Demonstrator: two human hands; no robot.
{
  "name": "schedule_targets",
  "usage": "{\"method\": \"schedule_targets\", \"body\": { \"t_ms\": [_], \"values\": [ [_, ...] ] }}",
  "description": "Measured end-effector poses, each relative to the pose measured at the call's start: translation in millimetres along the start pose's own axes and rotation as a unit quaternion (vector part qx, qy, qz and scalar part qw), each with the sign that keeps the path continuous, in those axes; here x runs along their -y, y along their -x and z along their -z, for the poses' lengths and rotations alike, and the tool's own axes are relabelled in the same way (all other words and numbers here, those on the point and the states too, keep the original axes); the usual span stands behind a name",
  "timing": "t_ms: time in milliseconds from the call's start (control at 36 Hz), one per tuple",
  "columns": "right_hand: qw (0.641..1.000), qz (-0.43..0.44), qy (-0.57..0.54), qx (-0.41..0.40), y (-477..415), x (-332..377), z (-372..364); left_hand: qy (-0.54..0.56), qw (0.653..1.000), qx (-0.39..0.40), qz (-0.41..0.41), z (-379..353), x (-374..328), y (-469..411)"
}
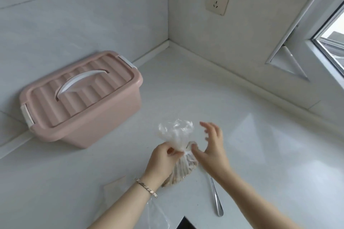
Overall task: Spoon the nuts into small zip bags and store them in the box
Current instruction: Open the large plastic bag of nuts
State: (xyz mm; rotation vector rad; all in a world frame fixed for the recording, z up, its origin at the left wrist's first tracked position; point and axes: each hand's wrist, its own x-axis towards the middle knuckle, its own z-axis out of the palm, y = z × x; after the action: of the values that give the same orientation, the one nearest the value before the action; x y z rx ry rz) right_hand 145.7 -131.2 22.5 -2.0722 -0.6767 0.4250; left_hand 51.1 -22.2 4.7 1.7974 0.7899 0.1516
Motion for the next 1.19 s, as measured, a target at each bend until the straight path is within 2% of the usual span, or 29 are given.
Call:
{"method": "schedule_targets", "body": {
  "t_ms": [56,83,250,333,417,444,500,556,611,694,750,861,1028,1139,1194],
  "values": [
    [0.99,-0.063,-0.094,0.089,7,5,-6,-0.019,1.0,-0.001,-0.002,0,-6,2],
    [0.984,-0.066,-0.12,0.111,8,6,-9,-0.033,0.999,-0.002,-0.006,2,-9,3],
    [0.986,-0.061,-0.152,0.039,4,16,-15,-0.021,0.999,-0.001,-0.038,20,-23,4],
    [0.981,-0.125,-0.147,0.022,2,10,-14,0.05,0.998,-0.03,-0.004,30,-21,6],
    [0.978,-0.117,-0.171,-0.02,1,1,-7,0.076,0.996,-0.049,0.027,36,-15,11],
    [0.971,-0.139,-0.192,-0.027,0,1,-3,0.078,0.995,-0.057,0.037,37,-13,14],
    [0.954,-0.188,-0.233,-0.019,0,4,7,0.081,0.993,-0.068,0.047,40,-10,19],
    [0.943,-0.202,-0.264,0.027,-1,12,15,0.086,0.992,-0.084,0.048,42,-9,23],
    [0.95,-0.173,-0.243,0.094,3,25,21,0.11,0.989,-0.091,0.041,44,-13,27],
    [0.962,-0.129,-0.156,0.184,9,41,19,0.124,0.989,-0.077,0.006,50,-20,32],
    [0.968,-0.108,-0.09,0.209,11,46,13,0.104,0.991,-0.081,-0.02,56,-24,34],
    [0.989,-0.029,0.045,0.136,11,45,10,0.04,0.989,-0.103,-0.098,69,-28,40],
    [0.998,-0.018,-0.034,0.058,4,42,16,-0.094,0.982,-0.043,-0.155,86,-27,44],
    [0.998,0.012,-0.028,0.051,-3,45,17,-0.173,0.98,0.001,-0.102,86,-33,41],
    [0.998,0.018,-0.026,0.049,-5,47,17,-0.134,0.988,0.005,-0.071,86,-44,41]
  ]
}}
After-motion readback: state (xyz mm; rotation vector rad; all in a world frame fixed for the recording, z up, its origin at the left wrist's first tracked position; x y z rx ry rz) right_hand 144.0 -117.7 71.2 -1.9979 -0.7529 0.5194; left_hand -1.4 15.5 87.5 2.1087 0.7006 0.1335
